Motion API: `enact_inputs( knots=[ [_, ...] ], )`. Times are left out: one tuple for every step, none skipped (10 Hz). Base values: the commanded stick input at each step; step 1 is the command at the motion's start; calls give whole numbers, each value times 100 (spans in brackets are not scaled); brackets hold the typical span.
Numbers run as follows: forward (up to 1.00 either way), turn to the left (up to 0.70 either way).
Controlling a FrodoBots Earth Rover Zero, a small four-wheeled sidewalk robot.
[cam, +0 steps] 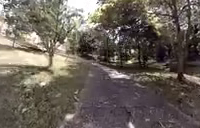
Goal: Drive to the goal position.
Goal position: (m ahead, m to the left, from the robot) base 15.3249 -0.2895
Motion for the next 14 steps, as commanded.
enact_inputs(
  knots=[
    [100,0],
    [100,0],
    [100,0],
    [100,0],
    [100,-22],
    [100,-34],
    [100,-31],
    [100,-6],
    [100,-2],
    [100,0],
    [100,0],
    [100,0],
    [100,0],
    [100,0]
  ],
)
